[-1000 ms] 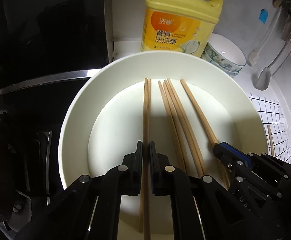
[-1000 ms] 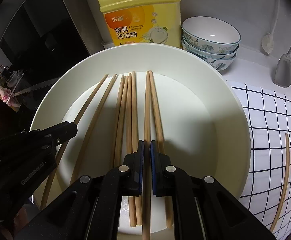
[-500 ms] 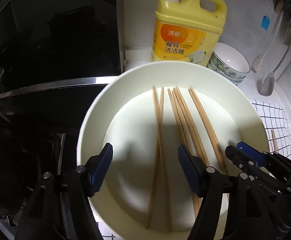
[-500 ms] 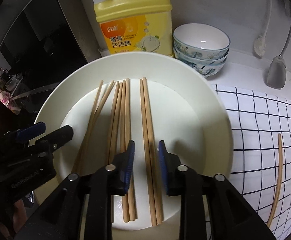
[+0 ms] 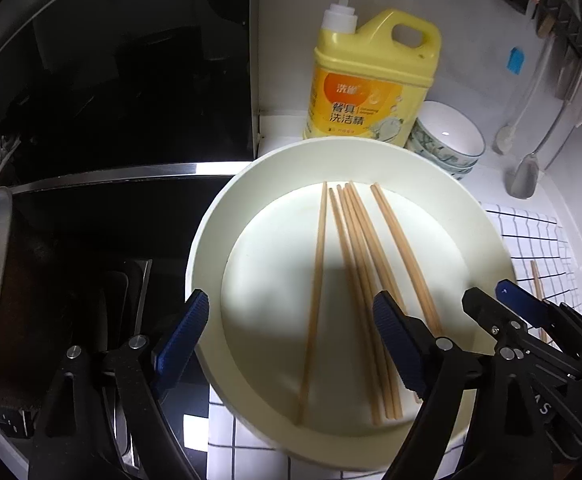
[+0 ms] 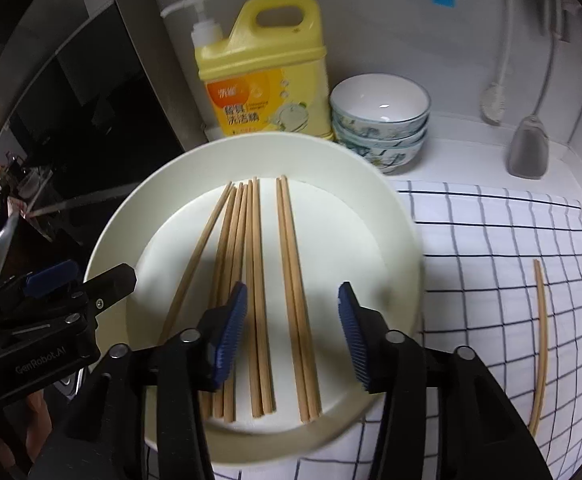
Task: Organize utensils
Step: 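Withdraw both open grippers from the basin toward the last chopstick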
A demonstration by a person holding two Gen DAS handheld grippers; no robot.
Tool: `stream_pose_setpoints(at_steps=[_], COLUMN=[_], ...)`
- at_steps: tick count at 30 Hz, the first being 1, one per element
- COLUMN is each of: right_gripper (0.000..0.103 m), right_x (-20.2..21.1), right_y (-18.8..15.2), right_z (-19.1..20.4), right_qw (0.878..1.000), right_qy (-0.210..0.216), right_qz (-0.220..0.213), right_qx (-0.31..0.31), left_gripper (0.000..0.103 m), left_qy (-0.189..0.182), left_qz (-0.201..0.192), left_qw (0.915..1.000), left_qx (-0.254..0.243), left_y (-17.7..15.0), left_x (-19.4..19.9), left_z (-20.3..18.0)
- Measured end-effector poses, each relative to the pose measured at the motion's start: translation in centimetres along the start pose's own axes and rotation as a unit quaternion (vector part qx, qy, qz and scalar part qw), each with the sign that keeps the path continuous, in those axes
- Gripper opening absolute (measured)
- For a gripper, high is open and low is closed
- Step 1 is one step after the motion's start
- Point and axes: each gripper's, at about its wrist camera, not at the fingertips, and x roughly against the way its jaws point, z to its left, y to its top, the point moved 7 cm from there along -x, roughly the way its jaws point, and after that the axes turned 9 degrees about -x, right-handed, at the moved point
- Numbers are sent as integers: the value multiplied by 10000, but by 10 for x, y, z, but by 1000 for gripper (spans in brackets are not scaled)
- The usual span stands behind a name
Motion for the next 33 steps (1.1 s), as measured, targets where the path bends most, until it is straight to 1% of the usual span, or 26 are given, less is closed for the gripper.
stream_pose_setpoints(at_steps=[3,7,11,15,21,24,26,29,33], right_gripper=[51,54,56,58,59,59,60,61,61], right_x=[16,40,65,88,128,151,161,164,151], right_y=[-4,-12,-20,-26,-39,-48,-53,-58,-62], right_z=[-11,-33,-64,-97,-166,-213,-243,-283,-313], right_qw=[9999,9992,9982,9969,9950,9933,9921,9916,9939], right_qy=[-38,-117,-261,-419,-585,-713,-801,-845,-698], right_qz=[-135,-280,-397,-510,-666,-778,-830,-810,-680], right_qx=[-74,-242,-368,-428,-465,-478,-499,-549,-514], left_gripper=[85,86,86,90,91,92,93,95,96], left_qy=[-38,-121,-293,-357,-412,-470,-423,-346,-141], left_qz=[-121,-254,-375,-464,-517,-597,-671,-712,-654], left_qw=[9999,9992,9981,9967,9961,9960,9958,9959,9970], left_qx=[-61,-278,-397,-555,-584,-467,-454,-446,-399], left_y=[-1,-3,-5,-6,-13,-18,-22,-28,-36], left_x=[11,26,42,53,69,78,86,92,90], left_z=[-8,-30,-58,-97,-163,-196,-218,-248,-275])
